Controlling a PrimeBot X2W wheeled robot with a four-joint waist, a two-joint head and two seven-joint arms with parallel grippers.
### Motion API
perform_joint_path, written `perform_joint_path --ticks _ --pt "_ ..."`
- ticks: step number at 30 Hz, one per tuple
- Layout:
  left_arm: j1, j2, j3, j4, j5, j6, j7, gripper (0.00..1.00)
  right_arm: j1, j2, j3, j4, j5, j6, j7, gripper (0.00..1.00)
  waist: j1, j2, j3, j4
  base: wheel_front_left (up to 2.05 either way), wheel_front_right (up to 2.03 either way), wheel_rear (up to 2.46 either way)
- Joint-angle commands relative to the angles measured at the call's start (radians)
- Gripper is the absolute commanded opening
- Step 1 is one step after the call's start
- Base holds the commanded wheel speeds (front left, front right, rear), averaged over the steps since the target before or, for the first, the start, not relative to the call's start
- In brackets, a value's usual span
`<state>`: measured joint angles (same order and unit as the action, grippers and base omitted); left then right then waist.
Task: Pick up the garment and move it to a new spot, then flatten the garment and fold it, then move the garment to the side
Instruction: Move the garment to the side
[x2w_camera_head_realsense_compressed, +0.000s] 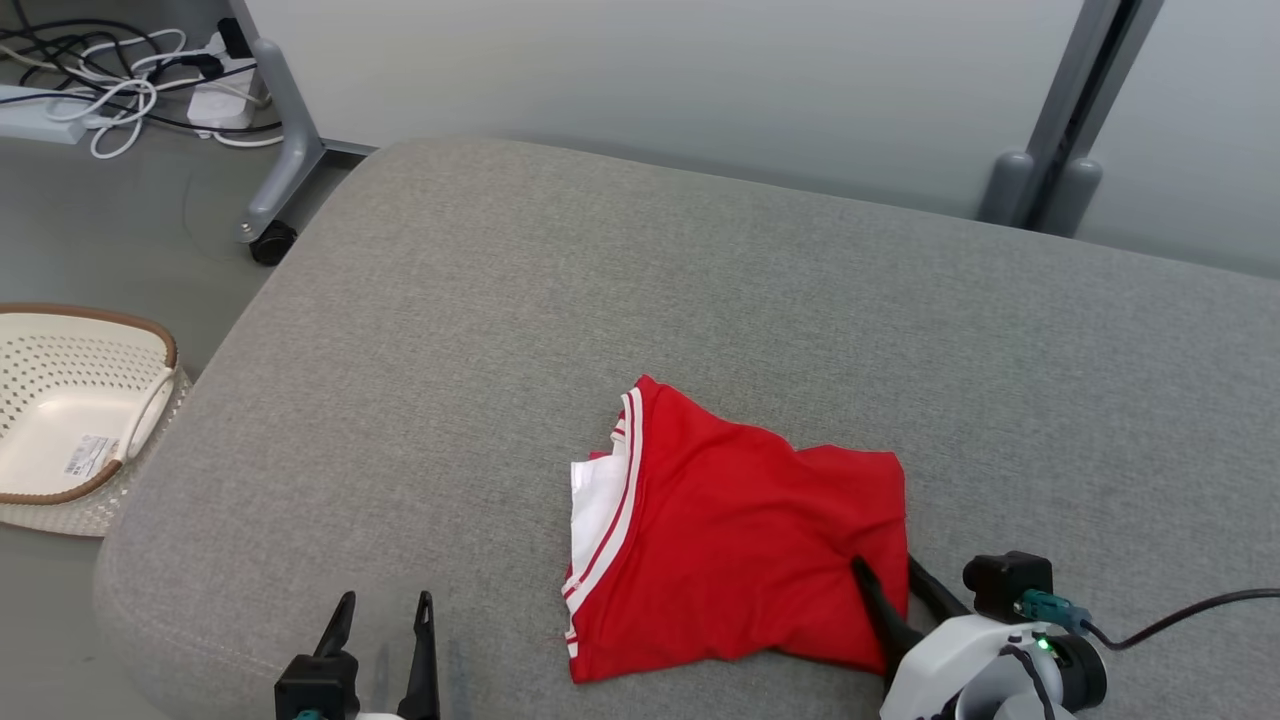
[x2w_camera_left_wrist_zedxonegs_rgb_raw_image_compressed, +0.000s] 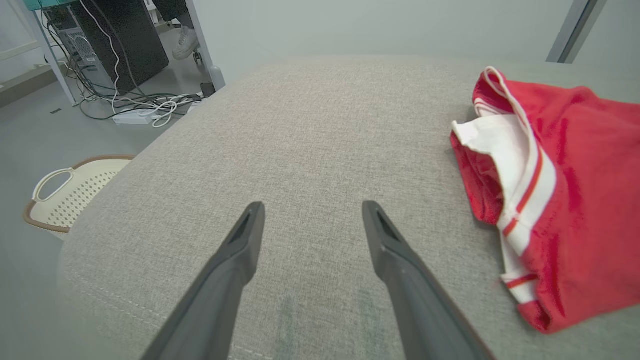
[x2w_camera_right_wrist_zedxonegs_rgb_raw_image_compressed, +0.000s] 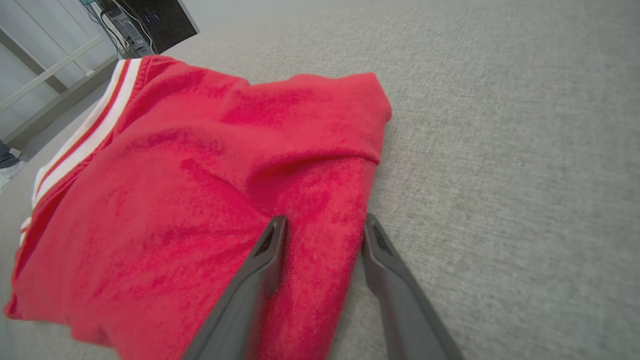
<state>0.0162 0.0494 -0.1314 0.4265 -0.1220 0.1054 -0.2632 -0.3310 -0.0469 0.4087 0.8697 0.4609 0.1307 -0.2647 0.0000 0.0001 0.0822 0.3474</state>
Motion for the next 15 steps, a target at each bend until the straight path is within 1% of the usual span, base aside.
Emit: perform_joint_path --ticks 1,4,8,12,15 --pt "-0.021 0.003 -0.004 -0.006 -0.004 -0.005 -0.002 1.00 -0.004 -0.008 0.012 0.017 0.014 0.000 0.001 0.00 0.0000 -0.0001 0.003 -0.009 0.00 0.00 0.00" --pt "-0.030 0.004 -0.013 -0.009 -0.006 -0.005 -0.002 1.00 -0.013 -0.010 0.021 0.023 0.042 0.000 0.001 0.00 0.0000 -0.0001 0.005 -0.032 0.00 0.00 0.00" --pt "-0.032 0.003 -0.011 -0.011 -0.004 -0.006 -0.002 1.00 -0.006 -0.012 0.002 0.001 0.050 0.000 0.001 0.00 0.0000 -0.0001 -0.002 -0.077 0.00 0.00 0.00" --pt "-0.032 0.003 -0.015 -0.010 0.004 -0.009 -0.002 1.00 0.006 -0.010 -0.021 -0.023 0.039 0.000 0.001 0.00 0.0000 -0.0001 -0.016 -0.149 0.00 0.00 0.00" --pt "-0.040 0.003 -0.023 -0.011 0.006 -0.010 -0.002 1.00 0.012 -0.010 -0.028 -0.038 0.033 0.000 0.000 0.00 0.0000 -0.0001 -0.027 -0.222 0.00 0.00 0.00"
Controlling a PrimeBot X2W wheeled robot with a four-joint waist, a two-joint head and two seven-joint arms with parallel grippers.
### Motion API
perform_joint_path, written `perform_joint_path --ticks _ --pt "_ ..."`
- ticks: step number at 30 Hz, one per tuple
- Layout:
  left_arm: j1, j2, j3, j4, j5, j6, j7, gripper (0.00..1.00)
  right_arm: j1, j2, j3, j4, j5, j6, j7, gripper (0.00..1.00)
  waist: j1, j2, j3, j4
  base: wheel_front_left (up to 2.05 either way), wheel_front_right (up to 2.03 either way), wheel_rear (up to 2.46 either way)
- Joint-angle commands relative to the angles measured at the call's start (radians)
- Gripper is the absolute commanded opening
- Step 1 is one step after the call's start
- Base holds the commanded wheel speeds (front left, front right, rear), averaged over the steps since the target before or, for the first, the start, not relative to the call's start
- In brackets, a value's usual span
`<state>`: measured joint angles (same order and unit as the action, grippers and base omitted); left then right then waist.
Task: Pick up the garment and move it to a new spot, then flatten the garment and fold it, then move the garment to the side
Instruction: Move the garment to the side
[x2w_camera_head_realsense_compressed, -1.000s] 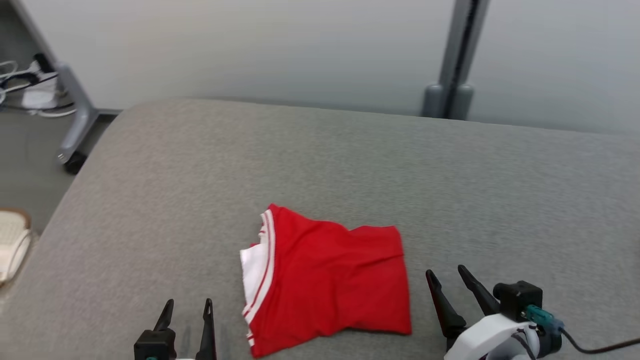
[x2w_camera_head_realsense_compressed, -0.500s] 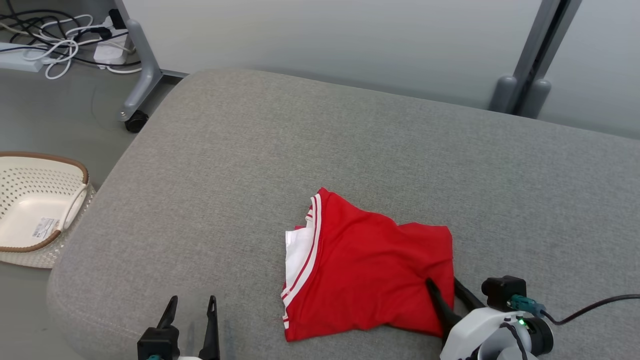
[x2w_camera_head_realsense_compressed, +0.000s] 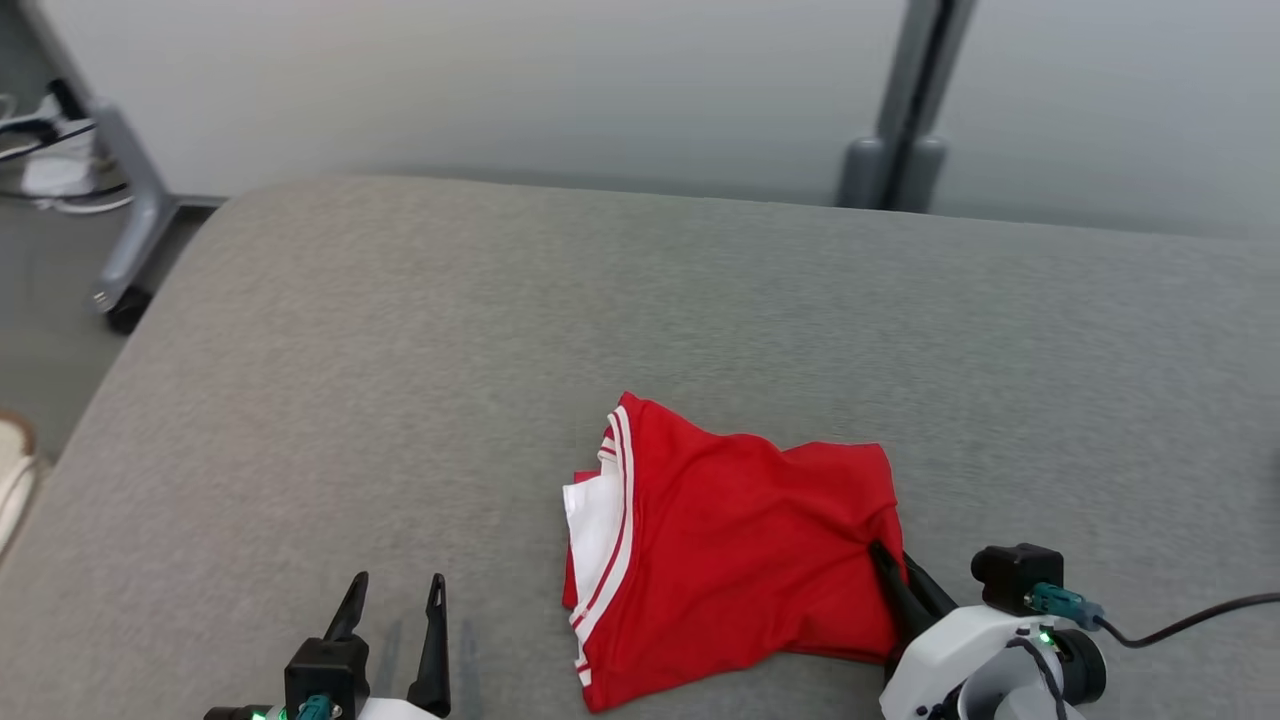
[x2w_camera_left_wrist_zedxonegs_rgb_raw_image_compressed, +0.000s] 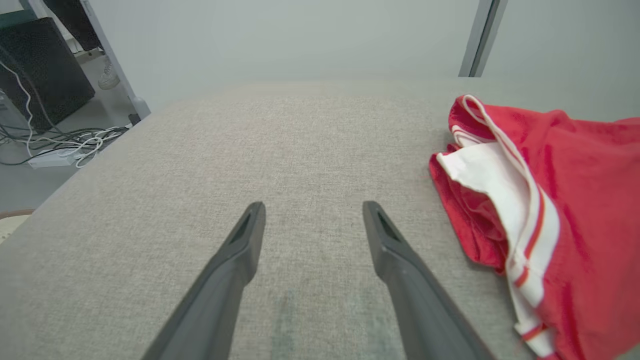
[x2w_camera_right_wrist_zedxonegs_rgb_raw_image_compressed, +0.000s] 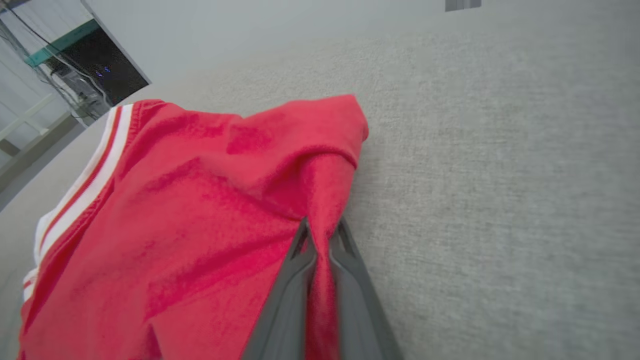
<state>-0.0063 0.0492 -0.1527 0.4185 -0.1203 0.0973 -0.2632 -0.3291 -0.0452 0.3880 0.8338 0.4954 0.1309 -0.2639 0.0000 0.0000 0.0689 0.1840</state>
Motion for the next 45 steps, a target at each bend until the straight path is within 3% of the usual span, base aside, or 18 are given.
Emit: perform_joint_path --ticks 1,7,8,14,21,25,32,39,45 --pt "-0.018 0.003 -0.001 -0.005 0.002 -0.001 -0.002 1.00 0.012 -0.011 -0.002 -0.007 0.000 0.000 0.000 0.00 0.0000 0.0000 -0.017 -0.091 0.00 0.00 0.00" --pt "-0.033 0.004 -0.016 -0.009 -0.012 0.000 -0.002 1.00 0.019 -0.011 0.009 -0.028 -0.008 0.000 0.000 0.00 0.0000 0.0000 -0.018 -0.279 0.00 0.00 0.00" --pt "-0.033 0.004 -0.016 -0.009 -0.012 0.000 -0.002 1.00 0.019 -0.011 0.009 -0.028 -0.008 0.000 0.000 0.00 0.0000 0.0000 -0.018 -0.279 0.00 0.00 0.00" --pt "-0.053 0.004 -0.029 -0.012 -0.017 0.002 -0.002 1.00 0.029 -0.010 0.009 -0.046 -0.013 0.000 0.000 0.00 0.0000 0.0000 -0.004 -0.442 0.00 0.00 0.00" --pt "-0.071 0.004 -0.036 -0.017 -0.016 0.001 -0.002 1.00 0.039 -0.010 -0.001 -0.090 -0.021 0.000 0.000 0.00 0.0000 0.0000 0.022 -0.574 0.00 0.00 0.00" --pt "-0.086 0.005 -0.043 -0.020 -0.008 -0.005 -0.002 1.00 0.038 -0.009 -0.007 -0.117 -0.030 0.000 0.000 0.00 0.0000 0.0000 0.042 -0.616 0.00 0.00 0.00" --pt "-0.112 0.004 -0.053 -0.028 0.012 -0.015 -0.002 1.00 -0.018 -0.009 -0.036 -0.184 -0.050 0.000 0.000 0.00 0.0000 0.0000 0.093 -0.615 0.00 0.00 0.00" --pt "-0.120 0.004 -0.045 -0.025 0.037 -0.026 -0.002 1.00 -0.167 -0.012 -0.170 -0.180 -0.180 0.000 0.000 0.00 0.0000 0.0000 0.145 -0.532 0.00 0.00 0.00" --pt "-0.118 0.005 -0.024 -0.038 0.059 -0.035 -0.002 1.00 -0.287 -0.105 -0.347 -0.137 -0.305 0.000 0.000 0.00 0.0000 0.0000 0.180 -0.435 0.00 0.00 0.00"
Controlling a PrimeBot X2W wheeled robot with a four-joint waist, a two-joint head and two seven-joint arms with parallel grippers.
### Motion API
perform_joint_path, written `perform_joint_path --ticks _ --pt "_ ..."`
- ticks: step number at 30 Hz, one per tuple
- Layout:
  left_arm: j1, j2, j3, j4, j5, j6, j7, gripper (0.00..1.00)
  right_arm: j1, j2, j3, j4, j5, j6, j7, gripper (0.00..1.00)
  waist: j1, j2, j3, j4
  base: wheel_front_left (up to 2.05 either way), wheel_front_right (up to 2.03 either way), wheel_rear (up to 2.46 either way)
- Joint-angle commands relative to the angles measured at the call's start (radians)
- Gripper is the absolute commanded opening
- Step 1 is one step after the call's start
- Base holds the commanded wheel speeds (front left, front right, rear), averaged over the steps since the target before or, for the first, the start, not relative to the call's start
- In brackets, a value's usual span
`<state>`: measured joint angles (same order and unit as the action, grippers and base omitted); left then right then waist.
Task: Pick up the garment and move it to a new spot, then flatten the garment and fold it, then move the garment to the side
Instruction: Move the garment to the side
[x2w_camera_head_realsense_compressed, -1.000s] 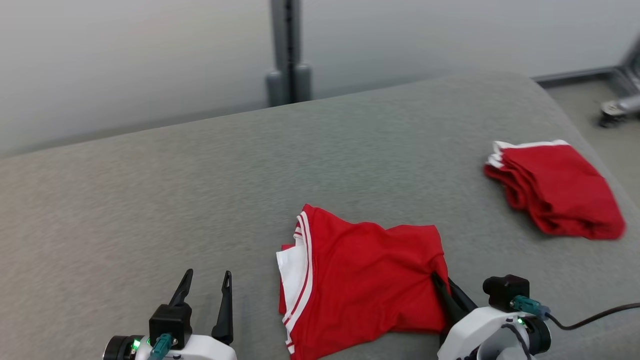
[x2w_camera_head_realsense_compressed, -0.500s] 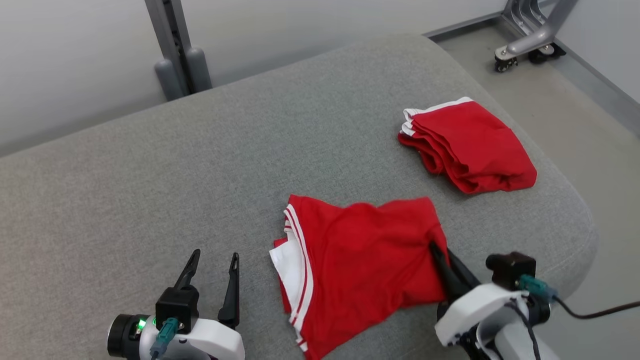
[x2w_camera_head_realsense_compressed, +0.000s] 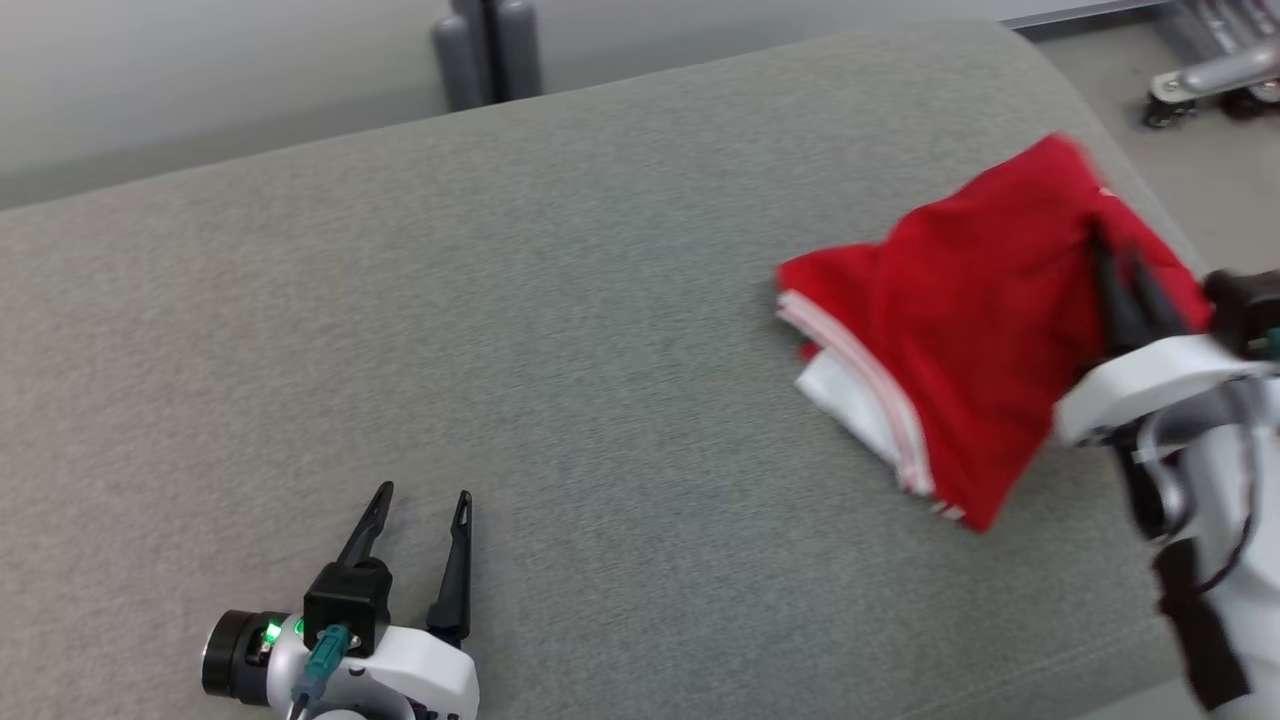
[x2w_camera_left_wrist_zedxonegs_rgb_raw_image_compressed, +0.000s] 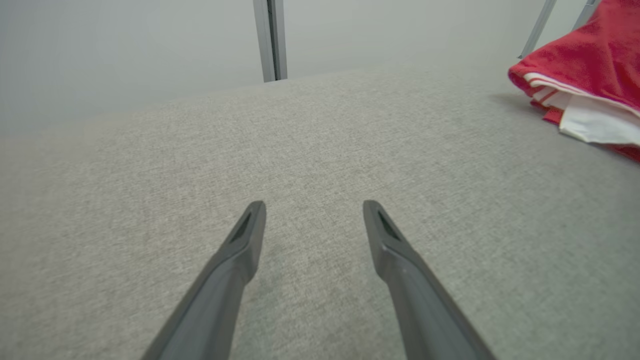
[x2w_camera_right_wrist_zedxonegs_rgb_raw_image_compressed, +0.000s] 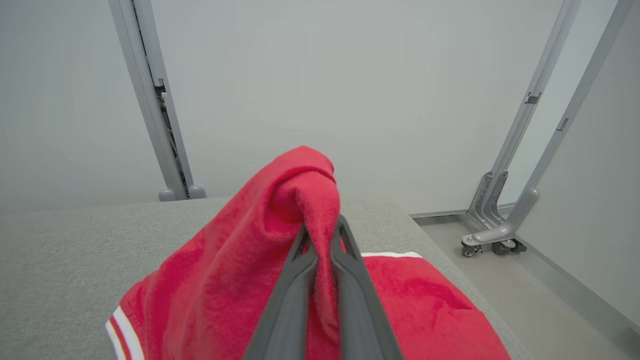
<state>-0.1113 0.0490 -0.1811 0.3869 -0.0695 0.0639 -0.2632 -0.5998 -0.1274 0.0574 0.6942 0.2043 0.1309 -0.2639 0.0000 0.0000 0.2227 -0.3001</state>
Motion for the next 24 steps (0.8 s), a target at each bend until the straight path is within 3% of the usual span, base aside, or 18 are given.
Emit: perform_joint_path --ticks 1,6,10,11,12,13,19,24 --pt "-0.013 0.005 0.008 -0.010 0.009 -0.003 -0.002 1.00 -0.027 -0.049 -0.044 0.012 -0.030 0.000 0.000 0.00 0.0000 0.0000 0.031 0.064 0.00 0.00 0.00" --pt "-0.004 0.004 0.022 -0.020 0.013 -0.008 -0.002 1.00 -0.076 -0.179 -0.168 0.088 -0.119 0.000 0.000 0.00 0.0000 0.0000 0.048 0.120 0.00 0.00 0.00" --pt "-0.005 0.004 0.028 -0.025 0.019 -0.009 -0.002 1.00 -0.115 -0.241 -0.244 0.167 -0.208 0.000 0.001 0.00 0.0000 0.0000 0.060 0.146 0.00 0.00 0.00" --pt "-0.008 0.004 0.028 -0.025 0.020 -0.010 -0.002 1.00 -0.126 -0.253 -0.269 0.191 -0.228 0.000 0.002 0.05 0.0000 0.0000 0.063 0.152 0.00 0.00 0.00" --pt "-0.011 0.004 0.029 -0.025 0.021 -0.009 -0.002 1.00 -0.136 -0.265 -0.295 0.213 -0.257 0.000 0.006 0.44 0.0000 0.0000 0.065 0.158 0.00 0.00 0.00" --pt "-0.015 0.004 0.029 -0.026 0.021 -0.008 -0.002 1.00 -0.147 -0.270 -0.320 0.234 -0.282 0.000 0.013 1.00 0.0000 0.0000 0.068 0.164 0.00 0.00 0.00" --pt "-0.029 0.004 0.034 -0.033 0.026 -0.004 -0.001 1.00 -0.175 -0.269 -0.519 0.266 -0.429 0.000 0.004 1.00 0.0000 0.0000 0.070 0.192 0.00 0.00 0.00" --pt "-0.015 0.004 0.047 -0.037 0.014 0.005 -0.001 1.00 -0.173 -0.173 -0.542 0.187 -0.455 0.000 -0.002 1.00 0.0000 0.0000 0.049 0.202 0.00 0.00 0.00"
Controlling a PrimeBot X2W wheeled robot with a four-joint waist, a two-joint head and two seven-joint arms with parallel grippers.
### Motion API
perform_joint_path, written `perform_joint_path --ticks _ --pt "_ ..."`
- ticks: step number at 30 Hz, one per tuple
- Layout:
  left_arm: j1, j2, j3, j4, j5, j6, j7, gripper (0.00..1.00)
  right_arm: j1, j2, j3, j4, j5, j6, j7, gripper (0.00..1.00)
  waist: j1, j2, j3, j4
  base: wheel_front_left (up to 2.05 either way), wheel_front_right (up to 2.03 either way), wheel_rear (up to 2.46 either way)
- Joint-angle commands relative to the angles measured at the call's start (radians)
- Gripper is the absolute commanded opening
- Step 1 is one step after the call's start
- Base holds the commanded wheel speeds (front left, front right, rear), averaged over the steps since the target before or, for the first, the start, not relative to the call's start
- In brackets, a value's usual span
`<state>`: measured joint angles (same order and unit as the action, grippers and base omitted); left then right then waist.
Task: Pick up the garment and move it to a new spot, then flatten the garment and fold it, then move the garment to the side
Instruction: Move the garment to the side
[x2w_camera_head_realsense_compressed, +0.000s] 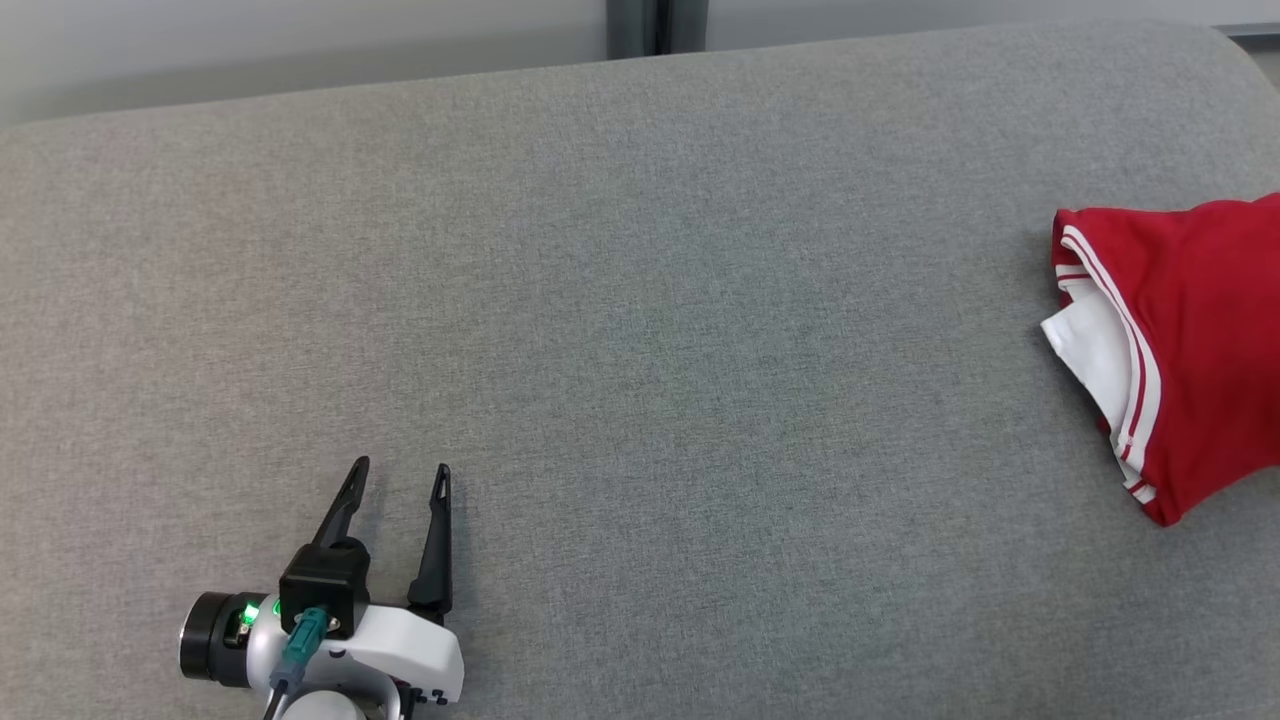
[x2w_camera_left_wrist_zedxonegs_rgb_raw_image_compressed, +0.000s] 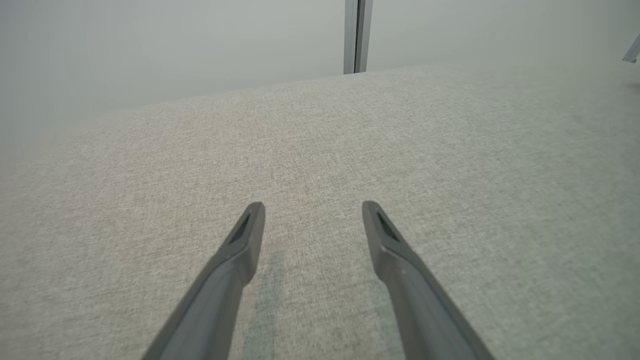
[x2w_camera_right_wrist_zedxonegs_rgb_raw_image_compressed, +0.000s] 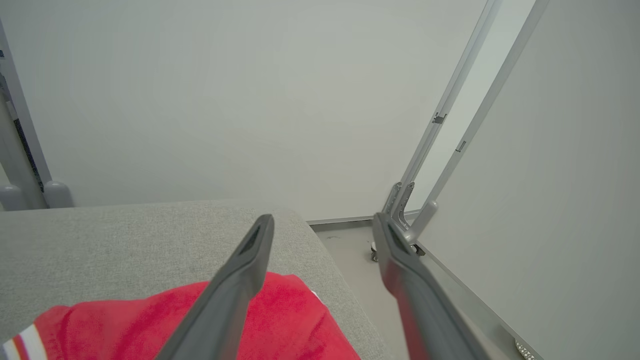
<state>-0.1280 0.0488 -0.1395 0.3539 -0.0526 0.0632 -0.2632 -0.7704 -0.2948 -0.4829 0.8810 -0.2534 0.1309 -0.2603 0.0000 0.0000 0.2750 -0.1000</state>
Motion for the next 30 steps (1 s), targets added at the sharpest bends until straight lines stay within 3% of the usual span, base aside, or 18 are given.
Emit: perform_joint_path --ticks 1,7,11,18,30 --pt "0.004 0.004 0.007 -0.005 -0.004 0.008 -0.001 1.00 0.012 0.024 0.007 -0.028 0.015 0.000 -0.006 1.00 0.0000 0.0000 -0.008 0.004 0.00 0.00 0.00" --pt "0.016 0.004 0.021 -0.011 -0.012 0.016 -0.001 1.00 0.153 0.156 0.130 -0.211 0.111 0.000 -0.005 1.00 0.0000 0.0000 -0.047 0.030 0.00 0.00 0.00" --pt "0.025 0.004 0.030 -0.008 -0.014 0.016 -0.001 1.00 0.262 0.197 0.231 -0.271 0.182 0.000 -0.006 1.00 0.0000 0.0000 -0.078 0.048 0.00 0.00 0.00" --pt "0.058 0.004 0.050 -0.006 -0.022 0.022 -0.001 1.00 0.404 0.228 0.348 -0.350 0.261 0.000 -0.006 1.00 0.0000 0.0000 -0.133 0.079 0.00 0.00 0.00" --pt "0.100 0.004 0.107 -0.038 -0.037 0.030 -0.001 1.00 0.571 0.241 0.432 -0.469 0.333 0.000 -0.006 1.00 0.0000 0.0000 -0.189 0.114 0.00 0.00 0.00"
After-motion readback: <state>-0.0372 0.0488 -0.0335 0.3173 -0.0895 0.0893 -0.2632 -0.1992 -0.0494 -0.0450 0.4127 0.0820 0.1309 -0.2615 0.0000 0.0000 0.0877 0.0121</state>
